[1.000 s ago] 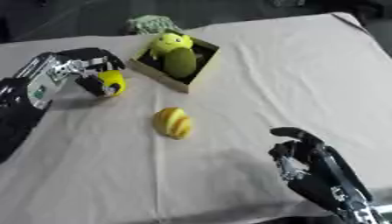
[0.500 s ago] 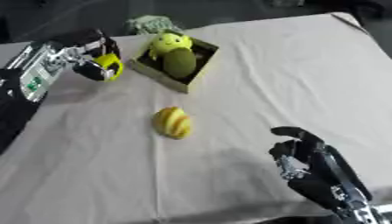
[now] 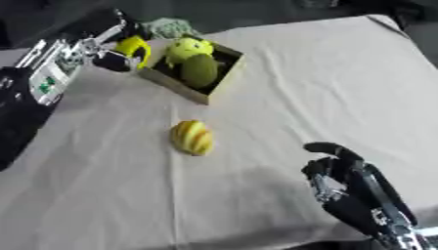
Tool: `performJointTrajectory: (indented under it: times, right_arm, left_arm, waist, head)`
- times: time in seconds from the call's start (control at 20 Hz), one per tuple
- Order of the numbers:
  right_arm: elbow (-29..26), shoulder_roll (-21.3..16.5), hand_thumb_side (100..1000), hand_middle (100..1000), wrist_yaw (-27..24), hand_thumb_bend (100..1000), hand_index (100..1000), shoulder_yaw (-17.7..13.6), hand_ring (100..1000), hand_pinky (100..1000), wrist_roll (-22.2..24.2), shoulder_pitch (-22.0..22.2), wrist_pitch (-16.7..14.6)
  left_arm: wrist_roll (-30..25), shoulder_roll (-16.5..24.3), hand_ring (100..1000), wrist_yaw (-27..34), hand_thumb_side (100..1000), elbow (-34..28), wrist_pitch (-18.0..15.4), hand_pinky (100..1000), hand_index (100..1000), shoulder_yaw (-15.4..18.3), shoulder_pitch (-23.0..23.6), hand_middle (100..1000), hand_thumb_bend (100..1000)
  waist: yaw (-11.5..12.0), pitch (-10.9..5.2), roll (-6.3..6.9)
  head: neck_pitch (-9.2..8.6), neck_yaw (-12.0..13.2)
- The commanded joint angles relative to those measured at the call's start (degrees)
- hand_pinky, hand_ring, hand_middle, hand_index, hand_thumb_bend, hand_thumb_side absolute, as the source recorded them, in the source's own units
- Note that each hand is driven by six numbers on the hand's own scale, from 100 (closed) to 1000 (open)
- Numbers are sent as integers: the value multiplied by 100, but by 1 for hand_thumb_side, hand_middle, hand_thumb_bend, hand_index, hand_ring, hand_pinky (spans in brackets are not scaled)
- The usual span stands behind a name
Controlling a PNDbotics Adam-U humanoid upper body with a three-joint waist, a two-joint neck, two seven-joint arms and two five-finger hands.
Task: Pick up objects on the table and place them in the box.
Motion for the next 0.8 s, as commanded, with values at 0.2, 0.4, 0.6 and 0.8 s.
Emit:
performJointTrajectory:
  times: [0.2, 0.4, 0.6, 0.8]
  right_arm:
    - [-109, -33, 317, 773, -39, 100, 773, 23, 617, 638, 34, -95, -4]
    - [-118, -33, 315, 773, -47, 100, 773, 24, 617, 638, 35, -123, 2]
    - [-123, -29, 315, 773, -48, 100, 773, 20, 617, 638, 32, -136, 5]
    - [-126, -26, 315, 773, -43, 100, 773, 11, 617, 638, 24, -135, 5]
  left_arm:
    - [624, -187, 514, -522, 160, 149, 259, 641, 741, 45, -195, 541, 180]
    - [1020, -300, 628, -899, 177, 368, 460, 711, 805, -6, -189, 625, 226]
    - [1425, -402, 704, -1067, 365, 665, 494, 739, 863, -40, -160, 716, 268]
    - [1693, -446, 763, -1004, 584, 833, 463, 782, 903, -52, -123, 786, 290]
  waist:
    - [-78, -13, -37]
    - [-121, 33, -39]
    - [-140, 55, -36]
    - [-131, 61, -35]
  head:
    - [27, 64]
    - [27, 88]
    - [27, 91]
    - [27, 88]
